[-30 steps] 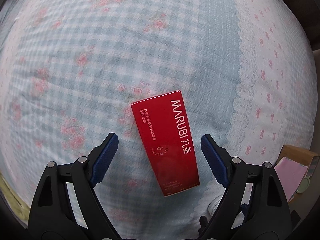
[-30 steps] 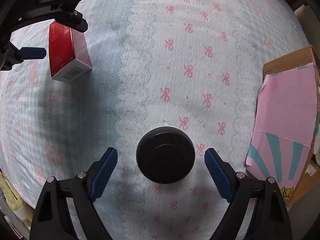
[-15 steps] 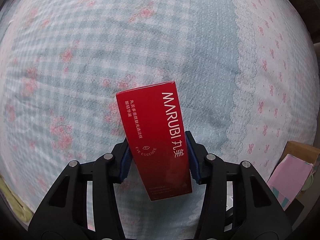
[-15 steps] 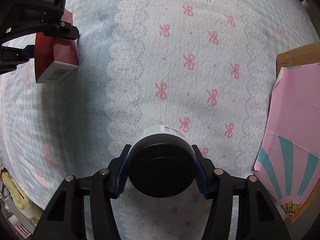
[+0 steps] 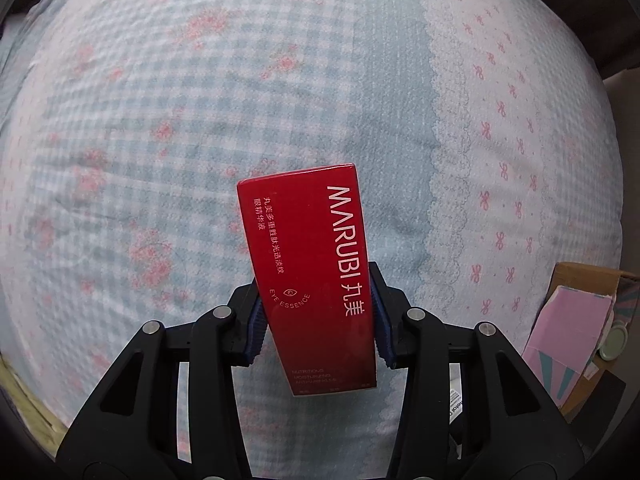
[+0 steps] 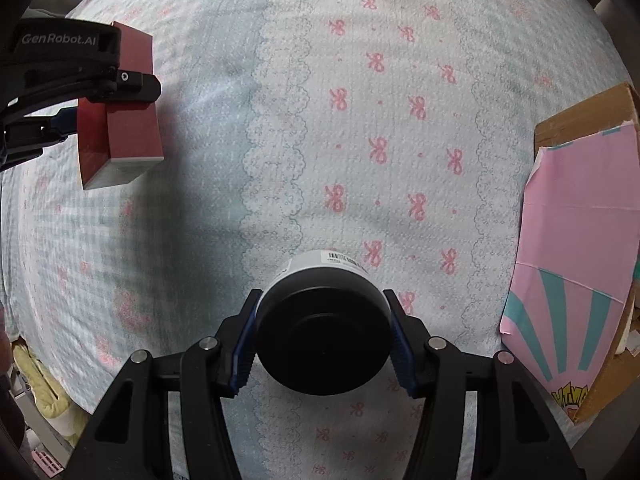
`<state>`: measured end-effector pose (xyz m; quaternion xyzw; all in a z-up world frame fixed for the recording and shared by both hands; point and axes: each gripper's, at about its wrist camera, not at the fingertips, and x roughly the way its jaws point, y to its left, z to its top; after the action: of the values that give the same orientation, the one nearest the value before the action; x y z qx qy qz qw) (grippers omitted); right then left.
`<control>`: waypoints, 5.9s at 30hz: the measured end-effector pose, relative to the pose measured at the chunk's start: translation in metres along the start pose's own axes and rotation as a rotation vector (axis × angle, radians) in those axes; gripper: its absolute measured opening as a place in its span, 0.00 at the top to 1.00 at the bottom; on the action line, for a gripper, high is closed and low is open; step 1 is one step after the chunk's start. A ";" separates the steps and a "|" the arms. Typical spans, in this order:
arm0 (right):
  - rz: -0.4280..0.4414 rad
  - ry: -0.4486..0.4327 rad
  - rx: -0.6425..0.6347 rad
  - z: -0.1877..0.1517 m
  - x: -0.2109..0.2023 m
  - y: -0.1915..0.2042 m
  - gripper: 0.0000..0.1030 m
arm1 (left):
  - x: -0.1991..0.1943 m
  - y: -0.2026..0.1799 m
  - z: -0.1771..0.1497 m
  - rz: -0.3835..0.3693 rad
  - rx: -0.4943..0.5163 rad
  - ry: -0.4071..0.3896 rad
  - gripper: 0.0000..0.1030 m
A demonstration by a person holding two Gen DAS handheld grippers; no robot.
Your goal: Organize rigid objects
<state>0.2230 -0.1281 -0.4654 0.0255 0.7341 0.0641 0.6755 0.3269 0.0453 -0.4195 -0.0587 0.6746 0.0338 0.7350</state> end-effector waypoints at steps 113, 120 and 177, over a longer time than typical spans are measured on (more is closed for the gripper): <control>-0.038 -0.633 0.153 -0.141 -0.357 -0.108 0.00 | -0.374 -0.082 -0.194 -0.085 0.360 -0.597 0.00; -0.066 -0.713 0.067 -0.172 -0.365 -0.041 0.00 | -0.393 -0.018 -0.225 -0.092 0.263 -0.669 0.00; -0.093 -0.777 0.061 -0.164 -0.373 -0.035 0.00 | -0.401 -0.009 -0.237 -0.036 0.265 -0.794 0.00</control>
<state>0.0940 -0.2187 -0.0879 0.0348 0.4256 -0.0030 0.9042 0.0590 0.0167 -0.0396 0.0424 0.3362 -0.0460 0.9397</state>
